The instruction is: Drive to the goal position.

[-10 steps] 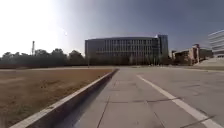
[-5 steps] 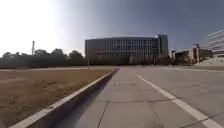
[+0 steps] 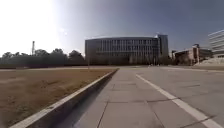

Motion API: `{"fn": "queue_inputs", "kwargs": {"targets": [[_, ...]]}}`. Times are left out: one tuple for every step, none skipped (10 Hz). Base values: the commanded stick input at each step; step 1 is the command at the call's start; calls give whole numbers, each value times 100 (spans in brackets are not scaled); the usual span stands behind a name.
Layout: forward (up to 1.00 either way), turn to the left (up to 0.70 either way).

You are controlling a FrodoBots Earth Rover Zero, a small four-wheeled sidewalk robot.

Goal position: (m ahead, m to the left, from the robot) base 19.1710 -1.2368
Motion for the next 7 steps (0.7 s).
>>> {"fn": "queue_inputs", "kwargs": {"targets": [[5, 0], [4, 0], [5, 0], [5, 0], [5, 0], [5, 0], [5, 0]]}}
